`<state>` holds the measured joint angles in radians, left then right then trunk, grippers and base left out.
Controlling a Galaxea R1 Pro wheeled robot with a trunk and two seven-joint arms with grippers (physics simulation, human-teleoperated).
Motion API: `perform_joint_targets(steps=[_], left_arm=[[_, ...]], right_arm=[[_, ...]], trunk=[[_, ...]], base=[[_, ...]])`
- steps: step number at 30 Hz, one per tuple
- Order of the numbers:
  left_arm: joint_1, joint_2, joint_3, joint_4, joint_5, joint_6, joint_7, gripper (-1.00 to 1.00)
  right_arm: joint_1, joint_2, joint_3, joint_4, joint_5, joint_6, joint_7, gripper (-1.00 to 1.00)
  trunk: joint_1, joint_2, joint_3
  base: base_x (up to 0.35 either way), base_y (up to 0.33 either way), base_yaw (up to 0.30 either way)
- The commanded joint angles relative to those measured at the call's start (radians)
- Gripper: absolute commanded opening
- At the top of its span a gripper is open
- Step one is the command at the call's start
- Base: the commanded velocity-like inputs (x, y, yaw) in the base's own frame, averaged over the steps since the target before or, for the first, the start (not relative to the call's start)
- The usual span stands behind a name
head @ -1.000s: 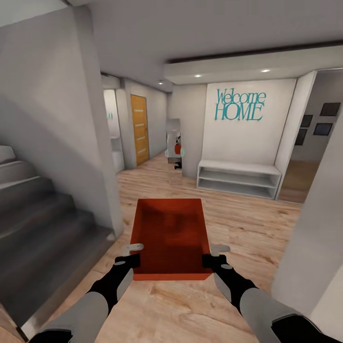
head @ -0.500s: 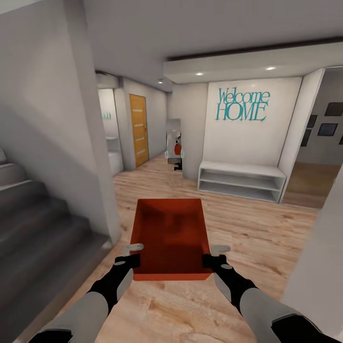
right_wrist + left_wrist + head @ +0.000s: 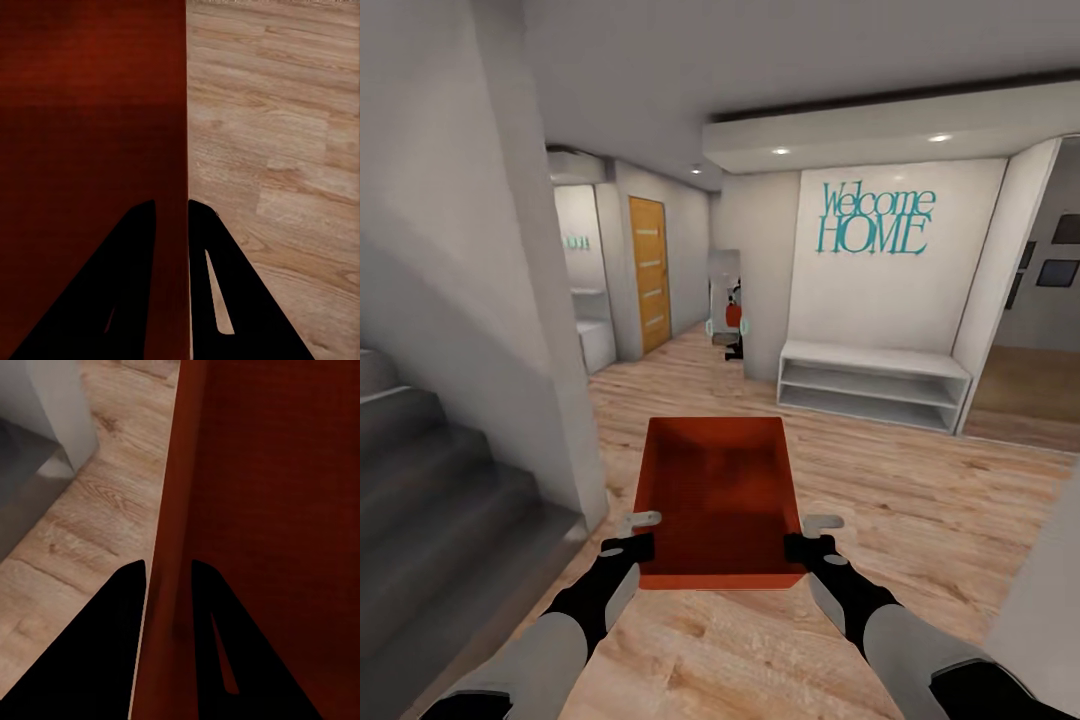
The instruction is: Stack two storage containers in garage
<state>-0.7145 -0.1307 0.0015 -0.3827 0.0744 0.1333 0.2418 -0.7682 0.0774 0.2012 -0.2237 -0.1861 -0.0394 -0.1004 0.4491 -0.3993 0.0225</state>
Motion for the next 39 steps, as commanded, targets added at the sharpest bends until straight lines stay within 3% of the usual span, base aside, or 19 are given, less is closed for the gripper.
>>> perform_joint_targets(steps=[1,39], left_arm=[[0.000,0.036,0.017,-0.005,-0.016,0.007,0.044,-1.00],[0.000,0.037,0.017,-0.005,-0.016,0.007,0.044,-1.00]], right_arm=[[0.000,-0.004,-0.019,0.002,-0.009,-0.005,-0.008,-1.00],[0.000,-0.004,-0.019,0.002,-0.009,-0.005,-0.008,-1.00]], trunk=[[0.001,-0.001,0.000],[0.001,-0.001,0.000]], base=[[0.322,0.000,0.000],[0.322,0.000,0.000]])
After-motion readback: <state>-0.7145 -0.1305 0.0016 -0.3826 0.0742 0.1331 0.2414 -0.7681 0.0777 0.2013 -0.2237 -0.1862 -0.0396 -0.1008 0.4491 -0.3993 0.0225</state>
